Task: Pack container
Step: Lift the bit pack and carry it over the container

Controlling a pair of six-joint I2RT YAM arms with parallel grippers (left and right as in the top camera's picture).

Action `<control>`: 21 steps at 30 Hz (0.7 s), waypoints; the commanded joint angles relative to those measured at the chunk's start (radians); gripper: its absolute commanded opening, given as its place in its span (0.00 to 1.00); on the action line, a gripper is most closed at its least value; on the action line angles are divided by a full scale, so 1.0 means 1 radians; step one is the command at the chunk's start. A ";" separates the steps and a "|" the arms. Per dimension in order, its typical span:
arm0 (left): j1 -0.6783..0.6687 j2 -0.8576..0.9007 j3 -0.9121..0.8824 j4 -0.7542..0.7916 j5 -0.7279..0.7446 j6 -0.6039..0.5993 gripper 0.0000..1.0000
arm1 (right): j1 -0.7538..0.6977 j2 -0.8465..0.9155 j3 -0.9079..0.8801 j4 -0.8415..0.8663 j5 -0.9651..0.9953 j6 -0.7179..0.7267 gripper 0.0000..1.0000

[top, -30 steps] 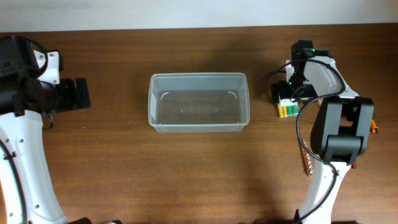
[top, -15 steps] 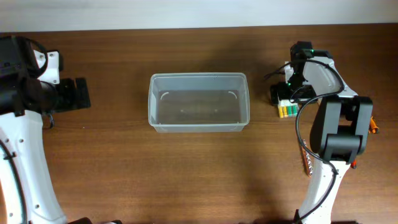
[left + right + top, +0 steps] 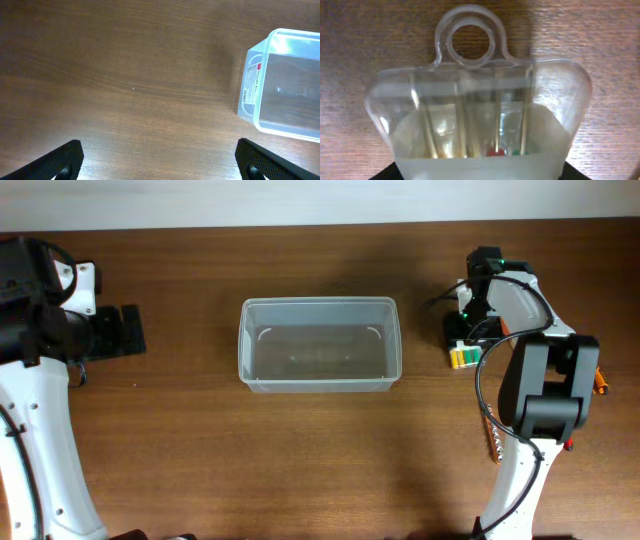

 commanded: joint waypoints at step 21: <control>0.005 0.003 0.016 0.006 0.003 -0.013 0.99 | 0.057 0.013 0.523 -0.335 -0.090 -0.001 0.57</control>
